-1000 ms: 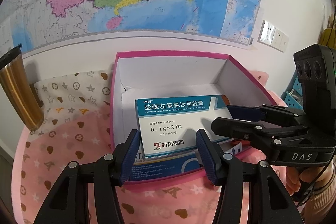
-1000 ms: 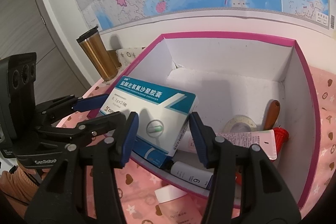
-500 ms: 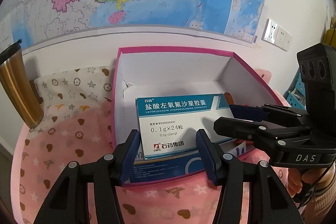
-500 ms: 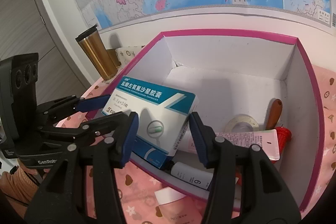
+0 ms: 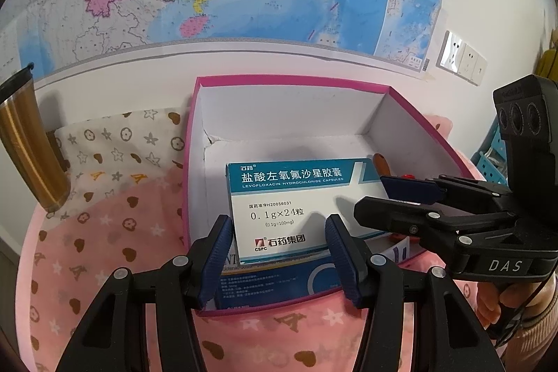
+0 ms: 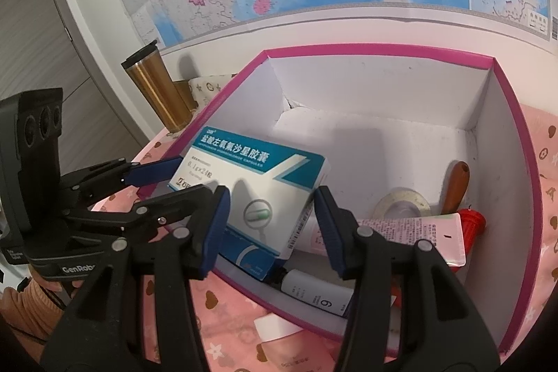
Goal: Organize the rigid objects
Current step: 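Open the left gripper to release the medicine box inside the box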
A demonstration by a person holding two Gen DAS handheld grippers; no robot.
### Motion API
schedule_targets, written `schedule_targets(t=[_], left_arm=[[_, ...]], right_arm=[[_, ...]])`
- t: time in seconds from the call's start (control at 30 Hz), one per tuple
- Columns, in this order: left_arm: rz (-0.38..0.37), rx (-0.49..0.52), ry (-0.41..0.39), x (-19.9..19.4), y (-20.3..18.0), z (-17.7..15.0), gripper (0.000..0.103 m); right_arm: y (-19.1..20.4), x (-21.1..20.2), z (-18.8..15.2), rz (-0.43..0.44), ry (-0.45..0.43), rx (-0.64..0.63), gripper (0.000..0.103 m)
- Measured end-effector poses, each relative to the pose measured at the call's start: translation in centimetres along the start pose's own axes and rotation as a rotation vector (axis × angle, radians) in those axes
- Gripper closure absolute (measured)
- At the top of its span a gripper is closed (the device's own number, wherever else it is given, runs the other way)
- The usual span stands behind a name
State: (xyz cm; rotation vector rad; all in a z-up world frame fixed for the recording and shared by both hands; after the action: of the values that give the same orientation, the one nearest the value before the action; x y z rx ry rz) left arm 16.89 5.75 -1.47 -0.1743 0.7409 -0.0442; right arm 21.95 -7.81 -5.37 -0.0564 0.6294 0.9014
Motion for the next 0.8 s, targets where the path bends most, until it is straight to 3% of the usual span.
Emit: schedule_targets(t=[0.8], left_arm=[[0.01,0.007,0.003,0.63,0.11,0.6,0.047]], right_arm=[[-0.64,0.8,-0.01,0.004,0.013,0.013,0.05]])
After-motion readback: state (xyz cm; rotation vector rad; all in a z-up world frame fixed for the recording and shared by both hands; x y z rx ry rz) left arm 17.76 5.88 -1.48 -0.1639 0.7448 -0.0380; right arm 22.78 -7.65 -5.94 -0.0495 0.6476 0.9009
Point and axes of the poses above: each gripper's, at about its wrist camera, not at the fingertips, and x roughly the way its jaws point, y to its left, z to its top, the point moved 1 cm from there along x, roughly the way its jaws point, and after that the axes turned 4 degrees about -x, right-handed, at the moved point
